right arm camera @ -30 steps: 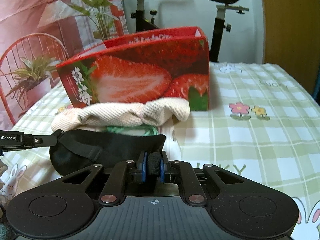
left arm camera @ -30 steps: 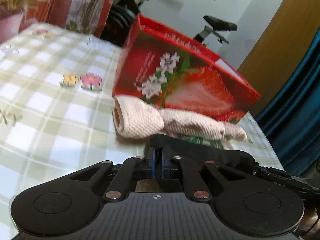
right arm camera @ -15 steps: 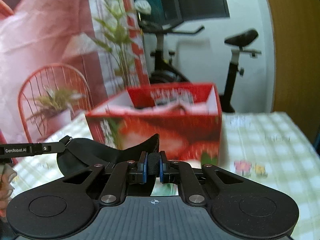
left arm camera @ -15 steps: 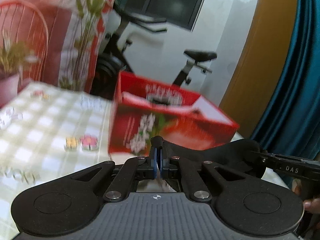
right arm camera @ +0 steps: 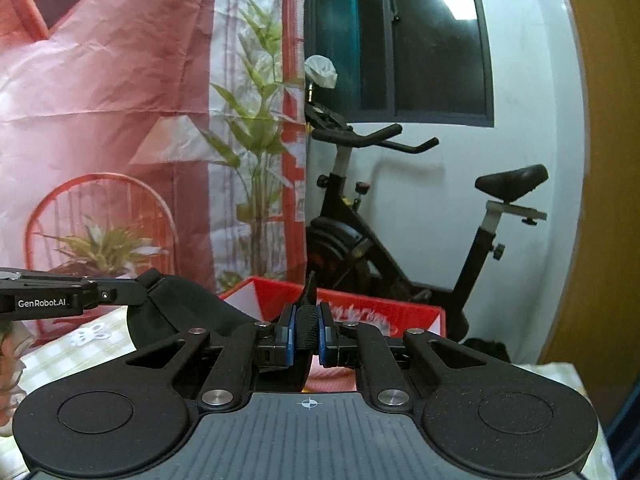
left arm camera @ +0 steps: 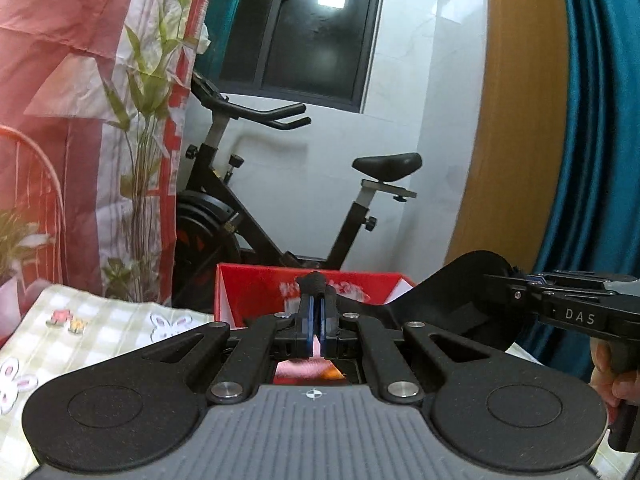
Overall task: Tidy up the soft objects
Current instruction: 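Lift the eye mask over the red box and open both grippers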
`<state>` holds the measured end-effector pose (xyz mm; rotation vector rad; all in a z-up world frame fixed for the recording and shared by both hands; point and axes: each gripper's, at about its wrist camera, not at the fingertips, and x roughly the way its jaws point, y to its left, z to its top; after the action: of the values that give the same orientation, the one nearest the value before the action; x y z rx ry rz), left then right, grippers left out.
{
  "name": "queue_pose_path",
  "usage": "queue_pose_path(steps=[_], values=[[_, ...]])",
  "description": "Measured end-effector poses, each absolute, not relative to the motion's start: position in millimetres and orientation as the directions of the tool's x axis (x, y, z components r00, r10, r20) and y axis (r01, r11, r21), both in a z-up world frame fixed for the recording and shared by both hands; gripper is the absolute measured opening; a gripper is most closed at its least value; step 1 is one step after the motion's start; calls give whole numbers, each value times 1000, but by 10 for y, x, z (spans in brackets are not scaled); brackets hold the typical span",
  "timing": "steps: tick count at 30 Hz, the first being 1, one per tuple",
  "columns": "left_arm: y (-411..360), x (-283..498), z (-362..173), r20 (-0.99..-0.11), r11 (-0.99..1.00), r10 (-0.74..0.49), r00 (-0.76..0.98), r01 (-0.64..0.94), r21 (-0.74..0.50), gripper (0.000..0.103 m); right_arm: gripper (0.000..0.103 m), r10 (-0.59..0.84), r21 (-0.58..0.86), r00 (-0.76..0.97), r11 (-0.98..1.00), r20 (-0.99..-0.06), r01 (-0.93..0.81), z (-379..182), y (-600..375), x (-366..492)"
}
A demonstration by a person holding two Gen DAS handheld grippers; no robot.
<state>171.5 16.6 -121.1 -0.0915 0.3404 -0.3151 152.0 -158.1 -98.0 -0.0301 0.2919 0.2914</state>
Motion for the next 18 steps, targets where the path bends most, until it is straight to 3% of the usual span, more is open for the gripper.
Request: queue_pose_path(steps=[5,13,18], values=[[100,2145,-1266,-376,952,-306,875,268,-149,4,10,252,11,906,964,-341,-264,-1063,-1570,1973],[-4,2608,-1596,-577,951,-309,756,248,-185,4,10,230,89,820,972,-525,-216,-1541,-1598,2476],[-21,2655,-1745,-610,948,-317,726,262,-182,4,10,227,131,785,974,-576,-186,-1775,-1611,2589]])
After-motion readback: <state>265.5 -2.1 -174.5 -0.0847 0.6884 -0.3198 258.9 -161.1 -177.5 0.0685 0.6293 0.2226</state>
